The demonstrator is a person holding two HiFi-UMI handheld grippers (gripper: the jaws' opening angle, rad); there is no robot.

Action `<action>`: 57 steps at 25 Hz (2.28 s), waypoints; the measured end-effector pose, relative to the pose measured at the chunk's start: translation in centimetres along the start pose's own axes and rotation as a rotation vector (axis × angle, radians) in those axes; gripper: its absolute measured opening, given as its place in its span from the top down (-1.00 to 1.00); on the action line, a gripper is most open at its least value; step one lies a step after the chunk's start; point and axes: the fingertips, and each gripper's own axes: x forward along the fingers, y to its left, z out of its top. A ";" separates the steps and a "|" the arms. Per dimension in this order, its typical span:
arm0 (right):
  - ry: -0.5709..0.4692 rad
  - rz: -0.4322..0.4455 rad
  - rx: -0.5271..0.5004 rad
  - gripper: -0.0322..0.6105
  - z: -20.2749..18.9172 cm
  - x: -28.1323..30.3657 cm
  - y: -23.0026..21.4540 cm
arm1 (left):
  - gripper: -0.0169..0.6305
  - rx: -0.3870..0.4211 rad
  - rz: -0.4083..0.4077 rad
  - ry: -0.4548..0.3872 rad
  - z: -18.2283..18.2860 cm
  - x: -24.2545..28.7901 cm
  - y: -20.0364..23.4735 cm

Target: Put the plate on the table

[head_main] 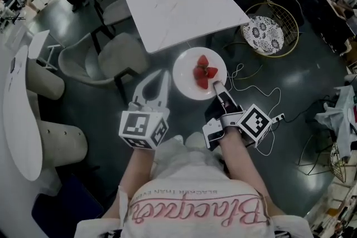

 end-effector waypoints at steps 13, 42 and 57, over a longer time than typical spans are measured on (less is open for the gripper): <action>0.038 0.014 0.029 0.87 6.7 11.5 -2.0 | 0.94 0.016 0.033 0.021 -0.3 12.2 4.0; 0.286 -0.006 0.015 0.87 23.8 42.6 -6.8 | 0.94 -0.001 0.226 0.096 -1.3 42.6 13.9; 0.372 -0.137 -0.081 0.87 22.0 55.9 -11.9 | 0.94 -0.069 0.191 0.207 -5.3 50.5 24.0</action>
